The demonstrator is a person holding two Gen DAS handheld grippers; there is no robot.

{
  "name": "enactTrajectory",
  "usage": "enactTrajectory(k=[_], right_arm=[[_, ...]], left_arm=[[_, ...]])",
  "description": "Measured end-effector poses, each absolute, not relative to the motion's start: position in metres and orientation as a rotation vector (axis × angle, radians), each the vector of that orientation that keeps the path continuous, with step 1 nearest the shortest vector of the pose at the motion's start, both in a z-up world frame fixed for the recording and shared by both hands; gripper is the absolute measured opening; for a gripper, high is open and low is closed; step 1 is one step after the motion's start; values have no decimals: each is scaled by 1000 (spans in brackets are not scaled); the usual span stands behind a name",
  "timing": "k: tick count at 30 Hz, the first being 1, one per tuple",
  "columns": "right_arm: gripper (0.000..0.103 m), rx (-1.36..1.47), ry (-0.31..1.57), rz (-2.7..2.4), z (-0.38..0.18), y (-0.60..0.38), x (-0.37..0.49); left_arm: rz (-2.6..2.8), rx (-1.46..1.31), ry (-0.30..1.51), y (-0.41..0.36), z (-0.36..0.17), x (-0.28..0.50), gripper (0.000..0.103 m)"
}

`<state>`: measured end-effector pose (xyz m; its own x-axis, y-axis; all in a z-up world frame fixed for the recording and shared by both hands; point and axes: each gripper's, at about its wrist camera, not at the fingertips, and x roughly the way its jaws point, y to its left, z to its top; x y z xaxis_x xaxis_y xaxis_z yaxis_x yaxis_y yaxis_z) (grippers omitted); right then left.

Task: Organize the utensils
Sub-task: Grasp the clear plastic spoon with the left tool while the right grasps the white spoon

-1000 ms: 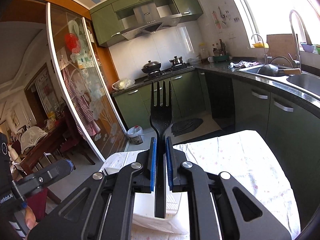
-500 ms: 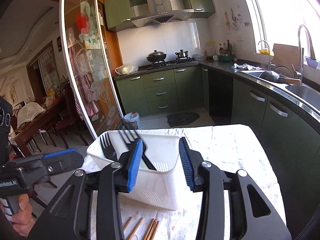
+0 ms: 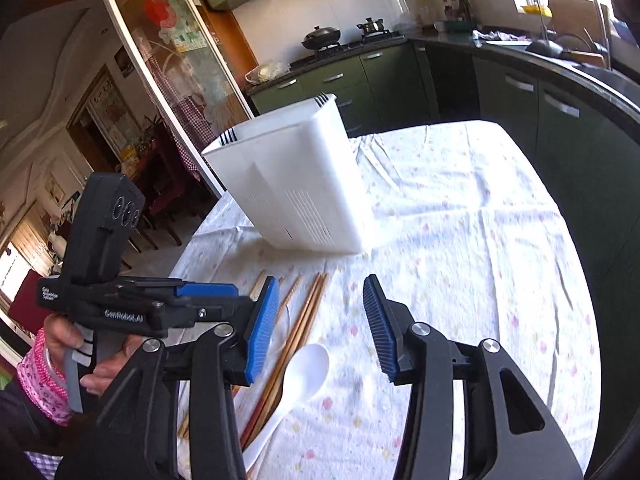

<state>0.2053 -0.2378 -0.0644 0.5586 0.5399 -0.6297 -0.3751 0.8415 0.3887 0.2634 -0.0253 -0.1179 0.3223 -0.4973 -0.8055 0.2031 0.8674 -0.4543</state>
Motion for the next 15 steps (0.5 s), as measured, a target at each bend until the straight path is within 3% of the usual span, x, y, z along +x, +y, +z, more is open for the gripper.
enactTrajectory(k=[13, 15], right_arm=[[48, 263, 888, 560, -84, -251, 197], [49, 263, 886, 561, -80, -248, 198]], left_arm=[[-484, -346, 1320, -50, -142, 247, 69], [-449, -328, 1335, -52, -143, 244, 60]])
